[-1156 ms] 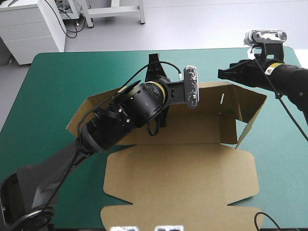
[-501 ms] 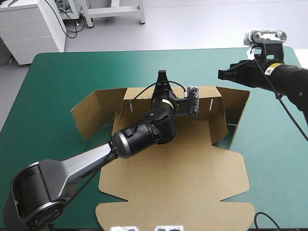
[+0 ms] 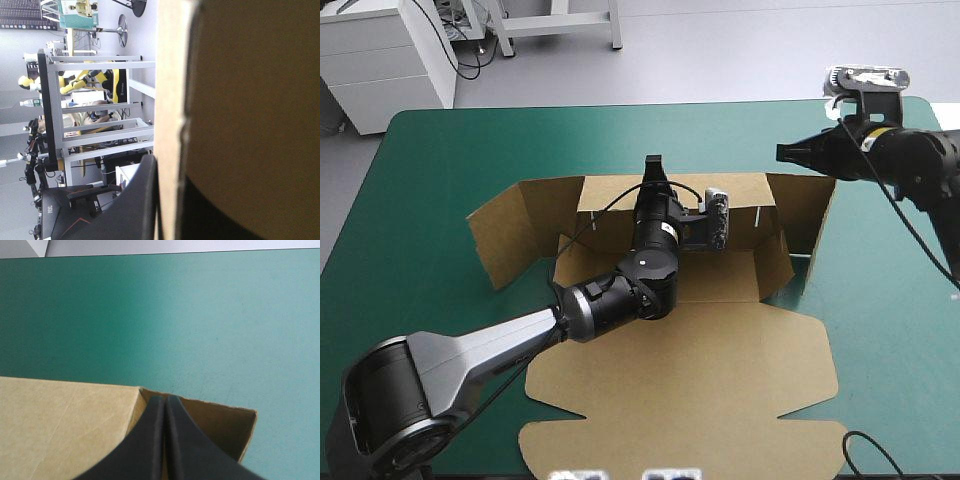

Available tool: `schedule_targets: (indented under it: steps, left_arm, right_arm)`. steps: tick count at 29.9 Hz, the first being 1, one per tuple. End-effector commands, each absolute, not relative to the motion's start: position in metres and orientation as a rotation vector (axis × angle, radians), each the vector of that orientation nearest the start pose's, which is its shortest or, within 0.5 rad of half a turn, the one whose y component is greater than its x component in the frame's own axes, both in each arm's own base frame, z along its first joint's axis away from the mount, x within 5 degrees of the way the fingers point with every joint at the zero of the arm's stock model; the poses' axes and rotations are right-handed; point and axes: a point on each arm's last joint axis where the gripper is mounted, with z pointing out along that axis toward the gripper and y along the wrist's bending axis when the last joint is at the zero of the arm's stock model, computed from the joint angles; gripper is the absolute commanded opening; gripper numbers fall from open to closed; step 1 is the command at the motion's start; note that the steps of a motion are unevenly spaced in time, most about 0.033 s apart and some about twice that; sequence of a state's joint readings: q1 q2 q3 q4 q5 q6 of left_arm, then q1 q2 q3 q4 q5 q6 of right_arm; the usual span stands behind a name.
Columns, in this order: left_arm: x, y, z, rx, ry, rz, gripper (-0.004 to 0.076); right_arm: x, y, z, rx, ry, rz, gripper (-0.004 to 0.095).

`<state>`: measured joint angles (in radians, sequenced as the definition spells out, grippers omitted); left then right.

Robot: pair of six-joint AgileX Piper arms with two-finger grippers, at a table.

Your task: Fold the box

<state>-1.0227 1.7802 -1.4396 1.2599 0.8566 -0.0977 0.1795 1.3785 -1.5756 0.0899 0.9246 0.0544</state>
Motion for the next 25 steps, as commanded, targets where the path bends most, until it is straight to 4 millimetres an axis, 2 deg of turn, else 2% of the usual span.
schedule_targets:
  steps: [1, 3, 7, 13, 19, 25]
  left_arm:
    - [0.255, -0.297, 0.343, 1.392, 1.436, 0.856, -0.0008]
    - [0.253, -0.299, 0.343, 1.397, 1.431, 0.851, -0.0008]
    - [0.253, -0.299, 0.343, 1.397, 1.435, 0.851, -0.0008]
    - [0.253, -0.299, 0.343, 1.397, 1.435, 0.851, -0.0008]
    - [0.253, -0.298, 0.343, 1.393, 1.442, 0.859, -0.0008]
    - [0.253, -0.297, 0.342, 1.374, 1.464, 0.858, -0.0008]
  right_arm:
    - [0.298, 0.058, 0.468, -0.109, 2.098, 0.236, -0.0014]
    - [0.313, 0.060, 0.466, -0.108, 2.112, 0.233, -0.0014]
    - [0.345, 0.051, 0.463, -0.074, 2.186, 0.216, -0.0014]
    - [0.375, 0.037, 0.446, -0.056, 2.327, 0.281, -0.0014]
    - [0.388, 0.036, 0.422, -0.080, 2.436, 0.346, -0.0014]
    - [0.389, 0.039, 0.403, -0.097, 2.528, 0.383, -0.0014]
